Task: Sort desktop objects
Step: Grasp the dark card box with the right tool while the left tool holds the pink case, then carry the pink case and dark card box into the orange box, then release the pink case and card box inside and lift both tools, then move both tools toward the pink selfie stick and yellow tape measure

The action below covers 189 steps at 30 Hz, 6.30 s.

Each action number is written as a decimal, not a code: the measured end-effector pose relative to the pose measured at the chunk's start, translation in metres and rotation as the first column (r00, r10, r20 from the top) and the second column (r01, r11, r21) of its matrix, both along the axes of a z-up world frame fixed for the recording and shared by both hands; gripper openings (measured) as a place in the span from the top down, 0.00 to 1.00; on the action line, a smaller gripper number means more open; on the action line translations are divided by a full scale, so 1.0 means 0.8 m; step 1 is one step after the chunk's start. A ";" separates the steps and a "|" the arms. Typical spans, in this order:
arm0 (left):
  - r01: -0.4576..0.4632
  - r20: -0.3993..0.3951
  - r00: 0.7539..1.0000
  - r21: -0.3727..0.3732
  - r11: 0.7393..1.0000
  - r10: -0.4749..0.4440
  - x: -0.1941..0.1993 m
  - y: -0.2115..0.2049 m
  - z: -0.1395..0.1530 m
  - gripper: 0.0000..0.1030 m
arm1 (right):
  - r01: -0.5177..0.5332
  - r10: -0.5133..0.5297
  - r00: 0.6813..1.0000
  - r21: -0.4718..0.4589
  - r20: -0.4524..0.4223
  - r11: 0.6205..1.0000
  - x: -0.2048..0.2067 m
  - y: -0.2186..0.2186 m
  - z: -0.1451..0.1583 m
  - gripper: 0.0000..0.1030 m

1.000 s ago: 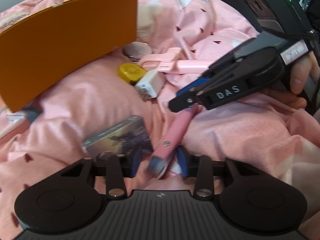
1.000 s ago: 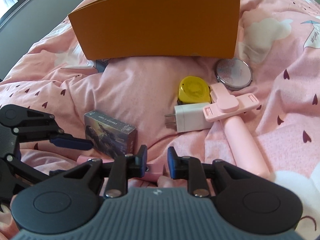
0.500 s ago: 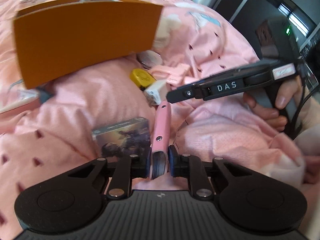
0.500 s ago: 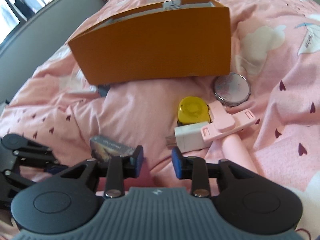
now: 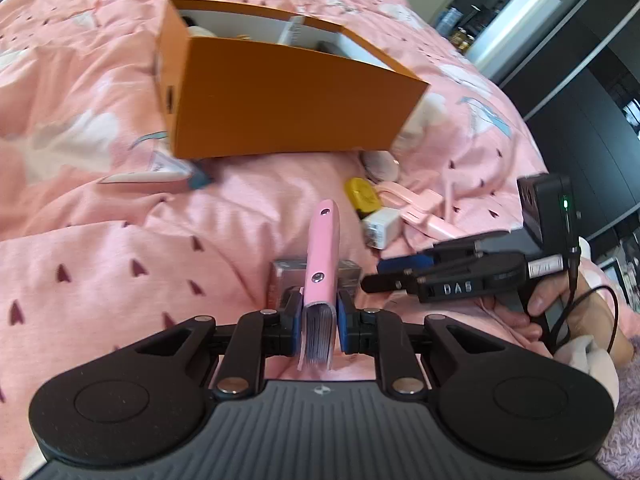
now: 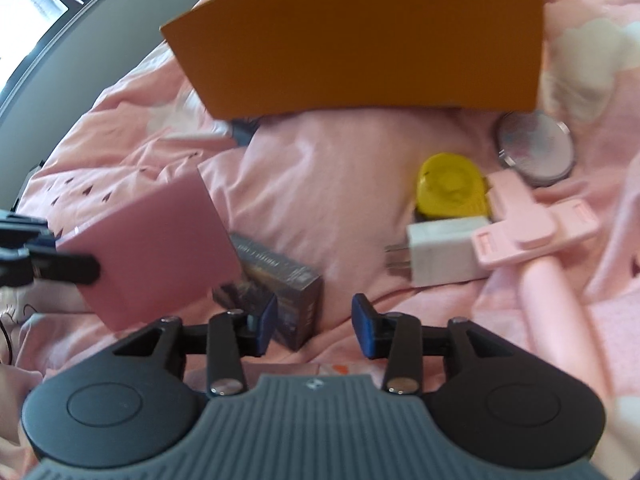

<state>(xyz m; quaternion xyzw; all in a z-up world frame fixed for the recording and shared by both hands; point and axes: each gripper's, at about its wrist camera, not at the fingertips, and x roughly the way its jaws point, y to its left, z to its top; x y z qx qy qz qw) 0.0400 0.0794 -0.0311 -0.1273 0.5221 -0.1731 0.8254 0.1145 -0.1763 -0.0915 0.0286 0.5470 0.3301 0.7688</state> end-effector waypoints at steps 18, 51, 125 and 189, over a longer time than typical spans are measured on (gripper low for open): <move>-0.155 -0.064 0.986 0.015 0.988 0.155 0.001 0.039 -0.022 0.81 | -0.077 0.082 0.989 0.049 -0.120 0.996 0.014 0.032 -0.041 0.62; -0.073 0.148 0.986 -0.049 0.996 0.079 0.037 -0.002 0.076 0.82 | 0.019 -0.047 0.982 0.149 0.184 0.989 0.022 0.002 0.134 0.76; -0.149 -0.311 0.945 -0.140 0.979 0.099 0.425 -0.137 -0.034 0.66 | 0.281 -0.215 0.932 -0.209 0.292 0.937 0.274 -0.028 0.158 0.62; 0.202 0.108 0.968 0.207 0.957 -0.227 0.117 -0.146 -0.033 0.62 | 0.324 -0.214 0.919 -0.326 0.330 0.888 -0.006 -0.047 0.032 0.44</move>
